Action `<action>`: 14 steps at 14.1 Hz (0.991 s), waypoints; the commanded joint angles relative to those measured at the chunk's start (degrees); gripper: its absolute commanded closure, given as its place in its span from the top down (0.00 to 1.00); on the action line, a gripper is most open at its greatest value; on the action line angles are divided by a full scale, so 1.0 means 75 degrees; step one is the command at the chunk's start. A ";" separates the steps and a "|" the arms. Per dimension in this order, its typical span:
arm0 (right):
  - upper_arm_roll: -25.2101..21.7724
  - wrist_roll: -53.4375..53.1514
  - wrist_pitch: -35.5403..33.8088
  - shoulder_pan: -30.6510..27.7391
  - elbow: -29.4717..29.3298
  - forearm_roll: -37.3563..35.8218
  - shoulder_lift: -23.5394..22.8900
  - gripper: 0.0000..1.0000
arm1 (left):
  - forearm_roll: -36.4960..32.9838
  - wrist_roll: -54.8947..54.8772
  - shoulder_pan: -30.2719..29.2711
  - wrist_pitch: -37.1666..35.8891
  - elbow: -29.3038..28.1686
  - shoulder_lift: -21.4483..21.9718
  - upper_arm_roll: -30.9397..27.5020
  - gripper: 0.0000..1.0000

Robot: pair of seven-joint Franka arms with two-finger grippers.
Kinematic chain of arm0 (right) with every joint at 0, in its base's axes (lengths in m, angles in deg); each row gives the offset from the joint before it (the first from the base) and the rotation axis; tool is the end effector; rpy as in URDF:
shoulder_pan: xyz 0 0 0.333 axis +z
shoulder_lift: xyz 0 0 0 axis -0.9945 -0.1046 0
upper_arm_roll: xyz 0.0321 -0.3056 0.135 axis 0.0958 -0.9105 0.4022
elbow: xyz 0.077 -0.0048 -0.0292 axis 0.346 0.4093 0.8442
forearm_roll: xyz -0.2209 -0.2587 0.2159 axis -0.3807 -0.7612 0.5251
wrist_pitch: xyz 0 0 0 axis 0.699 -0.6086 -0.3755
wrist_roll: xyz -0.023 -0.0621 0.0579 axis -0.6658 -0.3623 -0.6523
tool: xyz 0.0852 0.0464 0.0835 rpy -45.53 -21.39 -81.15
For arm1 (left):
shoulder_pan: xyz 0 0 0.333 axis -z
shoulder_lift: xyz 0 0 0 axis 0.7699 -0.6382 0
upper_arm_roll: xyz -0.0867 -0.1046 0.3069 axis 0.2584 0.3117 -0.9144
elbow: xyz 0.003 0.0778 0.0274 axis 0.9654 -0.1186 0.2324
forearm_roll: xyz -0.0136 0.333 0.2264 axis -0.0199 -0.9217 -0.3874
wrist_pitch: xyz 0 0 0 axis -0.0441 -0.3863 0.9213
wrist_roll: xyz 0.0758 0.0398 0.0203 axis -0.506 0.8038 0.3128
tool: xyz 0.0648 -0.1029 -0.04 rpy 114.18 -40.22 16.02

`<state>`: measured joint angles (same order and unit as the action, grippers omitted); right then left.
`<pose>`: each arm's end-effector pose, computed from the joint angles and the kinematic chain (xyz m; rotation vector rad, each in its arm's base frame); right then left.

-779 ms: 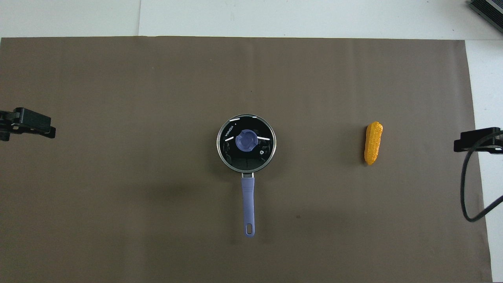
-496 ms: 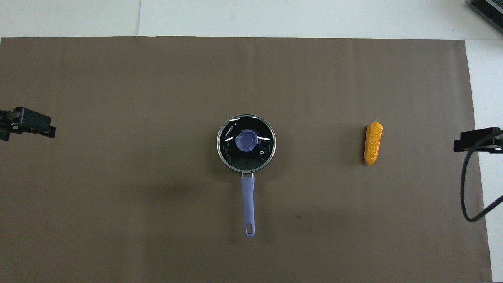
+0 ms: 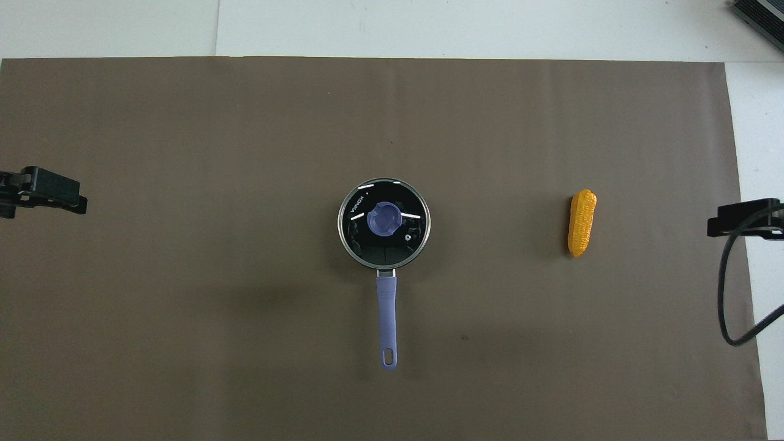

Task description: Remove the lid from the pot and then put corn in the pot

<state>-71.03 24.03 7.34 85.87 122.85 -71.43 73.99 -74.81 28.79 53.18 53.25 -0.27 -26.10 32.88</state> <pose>0.5135 -0.0207 0.6647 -3.1270 0.2578 -0.0331 0.5667 -0.0135 0.6211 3.0953 -0.0216 -0.1118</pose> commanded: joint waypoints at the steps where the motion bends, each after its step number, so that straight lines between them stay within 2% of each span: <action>1: 0.0025 -0.0029 0.0105 -0.0074 0.0109 0.0164 0.0122 1.00 | -0.0128 -0.0050 0.0090 0.0174 -0.0201 0.0108 -0.0042 1.00; 8: 0.0025 -0.0041 0.0058 -0.0074 0.0109 0.0164 0.0122 1.00 | -0.0128 -0.0015 0.0418 0.0326 -0.0459 0.0143 -0.0042 1.00; 14: 0.0002 -0.0029 0.0023 -0.0086 0.0109 0.0164 0.0122 1.00 | -0.0128 0.0182 0.0933 0.0736 -0.1079 0.0318 -0.0042 1.00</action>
<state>-71.03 24.03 7.33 85.87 122.85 -71.43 73.99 -74.81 28.94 57.96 56.06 -4.35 -26.05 33.18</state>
